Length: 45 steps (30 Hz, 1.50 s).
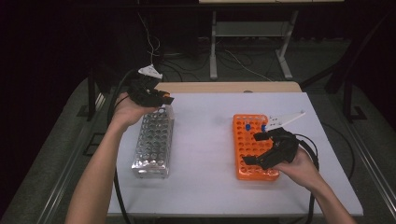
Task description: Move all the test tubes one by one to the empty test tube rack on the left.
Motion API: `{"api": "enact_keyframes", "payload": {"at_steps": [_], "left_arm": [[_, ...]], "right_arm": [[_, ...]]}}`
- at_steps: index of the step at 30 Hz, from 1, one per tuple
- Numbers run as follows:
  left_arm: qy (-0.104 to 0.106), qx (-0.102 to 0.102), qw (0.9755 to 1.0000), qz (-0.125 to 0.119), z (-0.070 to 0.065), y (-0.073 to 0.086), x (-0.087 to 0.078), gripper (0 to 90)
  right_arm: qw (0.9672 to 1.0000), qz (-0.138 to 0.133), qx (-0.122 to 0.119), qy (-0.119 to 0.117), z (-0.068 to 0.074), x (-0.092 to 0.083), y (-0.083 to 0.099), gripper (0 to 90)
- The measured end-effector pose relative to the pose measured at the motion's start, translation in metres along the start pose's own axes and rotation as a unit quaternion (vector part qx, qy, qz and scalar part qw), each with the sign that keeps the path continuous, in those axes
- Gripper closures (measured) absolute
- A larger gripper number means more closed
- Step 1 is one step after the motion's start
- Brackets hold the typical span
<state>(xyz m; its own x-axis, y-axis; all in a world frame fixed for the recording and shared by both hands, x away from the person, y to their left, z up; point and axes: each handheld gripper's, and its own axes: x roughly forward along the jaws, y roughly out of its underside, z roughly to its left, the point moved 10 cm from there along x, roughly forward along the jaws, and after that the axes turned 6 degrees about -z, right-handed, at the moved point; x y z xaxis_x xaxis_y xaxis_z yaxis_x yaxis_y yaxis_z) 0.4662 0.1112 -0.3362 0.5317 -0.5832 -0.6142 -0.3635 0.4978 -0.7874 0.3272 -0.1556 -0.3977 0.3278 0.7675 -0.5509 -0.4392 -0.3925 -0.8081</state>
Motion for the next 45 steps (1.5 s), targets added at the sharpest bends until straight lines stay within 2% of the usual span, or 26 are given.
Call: {"api": "enact_keyframes", "payload": {"at_steps": [8, 18, 22, 28, 36, 41, 45], "left_arm": [[-0.030, -0.021, 0.9993, 0.000, 0.024, 0.008, 0.008, 68.8], [-0.038, -0.045, 0.9983, 0.005, 0.037, 0.026, 0.025, 68.8], [-0.035, -0.051, 0.9980, 0.011, 0.037, 0.034, 0.033, 68.8], [-0.032, -0.050, 0.9981, 0.015, 0.035, 0.043, 0.043, 68.7], [-0.023, -0.062, 0.9976, 0.020, 0.034, 0.050, 0.046, 67.8], [-0.020, -0.077, 0.9967, 0.018, 0.031, 0.048, 0.040, 57.4], [-0.019, -0.080, 0.9965, 0.012, 0.027, 0.044, 0.031, 48.0]], "right_arm": [[1.0000, 0.000, 0.006, 0.004, -0.003, -0.005, 0.006, 0.3], [0.9999, -0.001, 0.013, 0.006, -0.007, -0.008, 0.014, 0.3], [0.9999, -0.002, 0.014, 0.007, -0.009, -0.009, 0.016, 0.3], [0.9998, -0.002, 0.018, 0.009, -0.010, -0.011, 0.018, 0.3], [0.9997, -0.002, 0.021, 0.011, -0.012, -0.011, 0.021, 0.3], [0.9996, 0.000, 0.024, 0.014, -0.015, -0.011, 0.024, 0.3], [0.9996, 0.002, 0.024, 0.018, -0.018, -0.011, 0.026, 0.3]]}}
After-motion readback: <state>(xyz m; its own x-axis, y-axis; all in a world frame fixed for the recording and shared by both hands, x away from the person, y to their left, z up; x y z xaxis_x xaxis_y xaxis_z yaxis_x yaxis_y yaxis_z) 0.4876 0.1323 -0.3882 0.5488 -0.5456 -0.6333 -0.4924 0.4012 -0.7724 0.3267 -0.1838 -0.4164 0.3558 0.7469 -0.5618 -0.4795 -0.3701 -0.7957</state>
